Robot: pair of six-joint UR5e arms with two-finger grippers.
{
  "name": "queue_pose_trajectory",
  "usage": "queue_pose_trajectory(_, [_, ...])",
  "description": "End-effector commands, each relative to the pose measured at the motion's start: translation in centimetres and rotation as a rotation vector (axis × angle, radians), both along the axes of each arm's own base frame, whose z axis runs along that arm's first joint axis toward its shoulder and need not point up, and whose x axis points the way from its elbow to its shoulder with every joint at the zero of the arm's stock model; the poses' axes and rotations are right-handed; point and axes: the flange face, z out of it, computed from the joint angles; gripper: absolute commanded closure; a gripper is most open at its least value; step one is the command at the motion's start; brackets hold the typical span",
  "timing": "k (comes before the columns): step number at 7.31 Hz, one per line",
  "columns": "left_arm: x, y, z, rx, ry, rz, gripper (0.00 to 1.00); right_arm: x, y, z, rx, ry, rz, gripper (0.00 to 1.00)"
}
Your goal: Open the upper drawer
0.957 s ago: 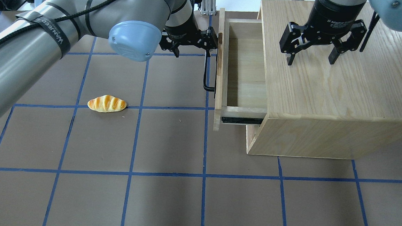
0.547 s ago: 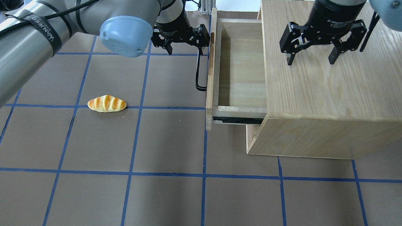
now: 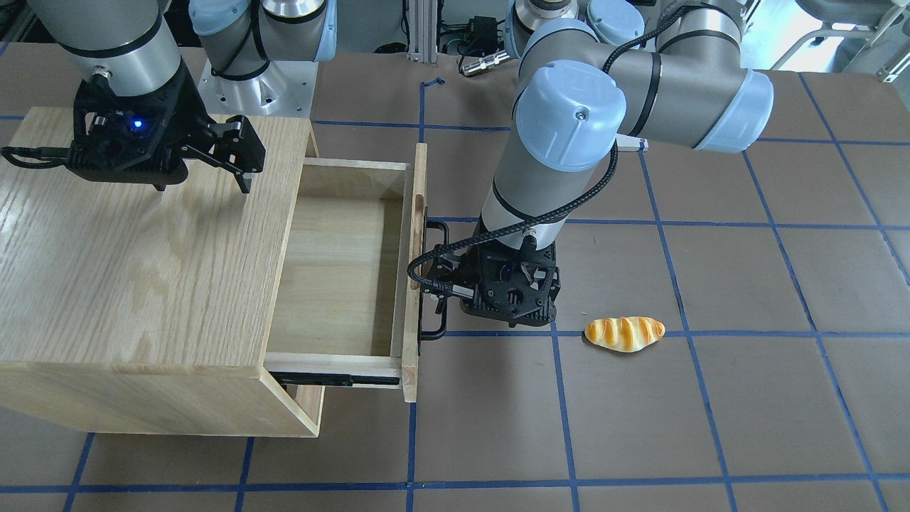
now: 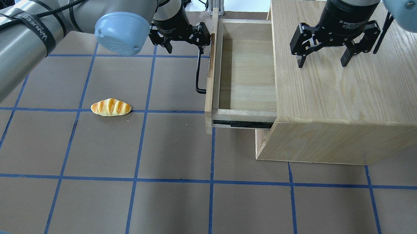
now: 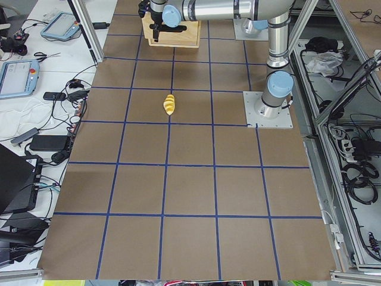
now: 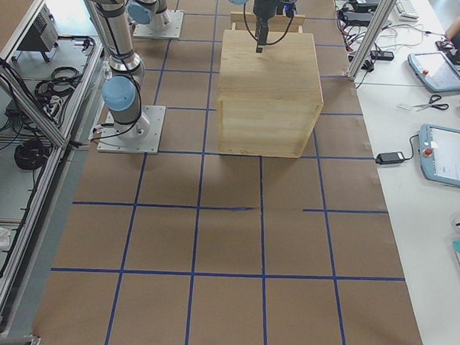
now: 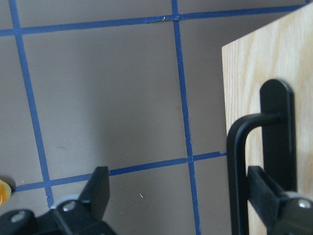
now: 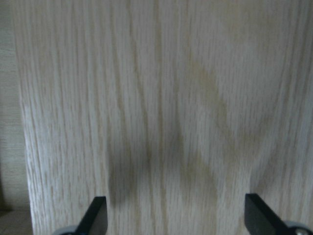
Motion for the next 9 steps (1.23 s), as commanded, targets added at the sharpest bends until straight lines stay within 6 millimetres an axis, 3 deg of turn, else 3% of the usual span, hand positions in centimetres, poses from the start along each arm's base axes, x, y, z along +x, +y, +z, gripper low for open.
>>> queue_pose_trajectory(1, [0.6,-0.3,-0.1,-0.001,-0.007,-0.023,0.0,0.0,0.0,0.0,-0.001,0.0,-0.001,0.0])
queue_pose_trajectory(5, [2.2,-0.5,0.3,0.003,-0.026,-0.028,0.0,0.0,0.0,0.0,-0.001,0.0,-0.001,0.0])
queue_pose_trajectory(6, [2.3,0.1,1.2,0.017,-0.027,-0.02,0.0,0.0,0.0,0.0,-0.001,0.0,-0.001,0.0])
queue_pose_trajectory(8, [3.0,2.1,5.4,0.074,-0.038,-0.012,0.0,0.0,0.0,0.0,-0.001,0.0,-0.001,0.0])
queue_pose_trajectory(9, [4.5,2.8,7.6,0.099,-0.042,0.011,0.0,0.0,0.0,0.0,-0.001,0.0,-0.001,0.0])
